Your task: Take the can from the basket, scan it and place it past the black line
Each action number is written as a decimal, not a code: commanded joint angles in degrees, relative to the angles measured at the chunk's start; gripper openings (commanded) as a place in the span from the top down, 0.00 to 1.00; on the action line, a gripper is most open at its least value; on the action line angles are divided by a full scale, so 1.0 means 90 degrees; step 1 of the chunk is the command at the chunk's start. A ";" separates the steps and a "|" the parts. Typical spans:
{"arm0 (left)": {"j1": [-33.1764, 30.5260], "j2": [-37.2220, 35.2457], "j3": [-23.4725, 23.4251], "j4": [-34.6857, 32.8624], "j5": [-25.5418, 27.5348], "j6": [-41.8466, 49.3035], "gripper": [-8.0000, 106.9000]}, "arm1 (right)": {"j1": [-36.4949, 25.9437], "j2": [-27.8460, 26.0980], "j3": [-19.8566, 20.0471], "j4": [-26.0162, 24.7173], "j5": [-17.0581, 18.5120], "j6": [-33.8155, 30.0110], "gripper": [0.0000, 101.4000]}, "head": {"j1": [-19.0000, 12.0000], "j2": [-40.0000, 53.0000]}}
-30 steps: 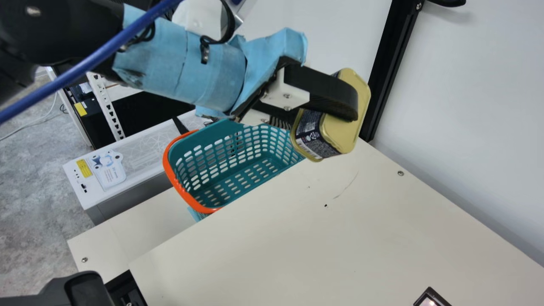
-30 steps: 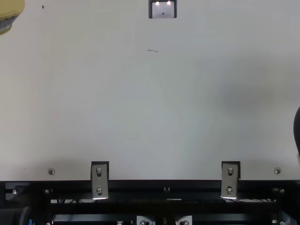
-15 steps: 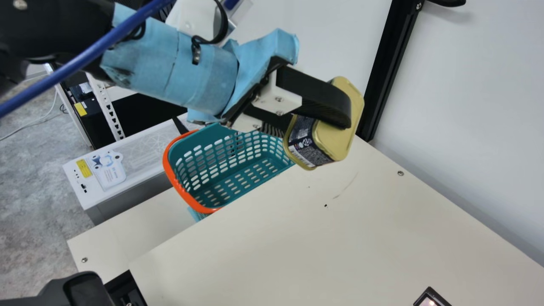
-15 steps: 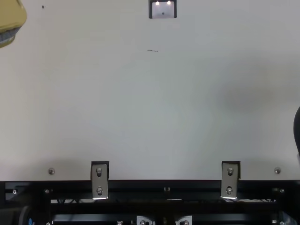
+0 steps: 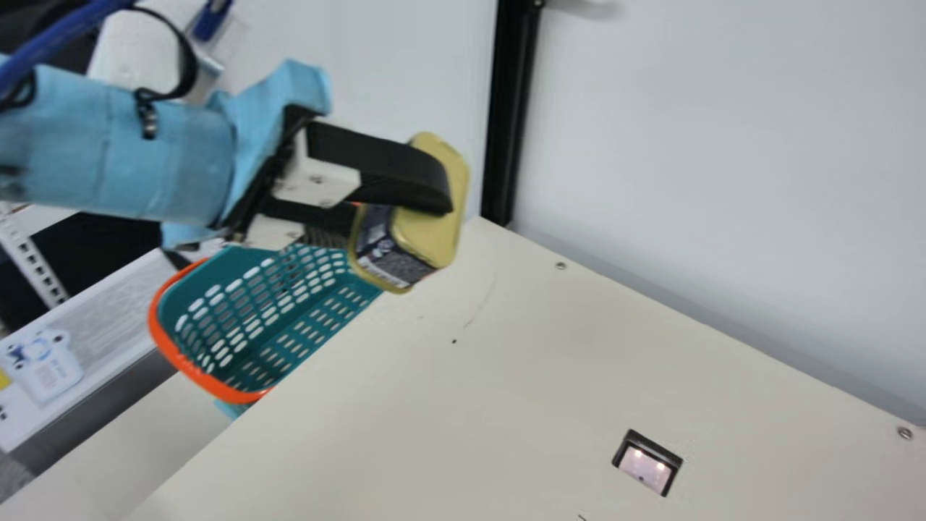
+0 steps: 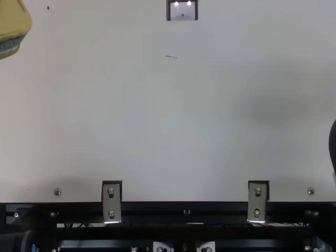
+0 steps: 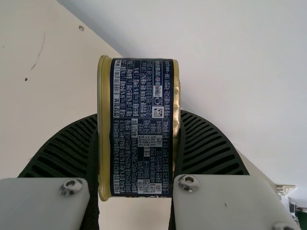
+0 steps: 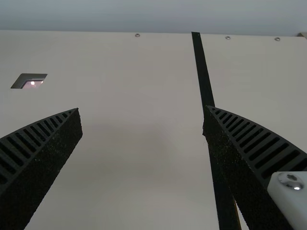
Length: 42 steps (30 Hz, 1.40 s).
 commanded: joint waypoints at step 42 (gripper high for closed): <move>-0.0305 0.0188 -0.0569 -0.0078 0.0463 -0.0945 0.84 | 0.0000 0.0000 0.0000 0.0000 0.0000 0.0000 0.00 | -0.0236 -0.2361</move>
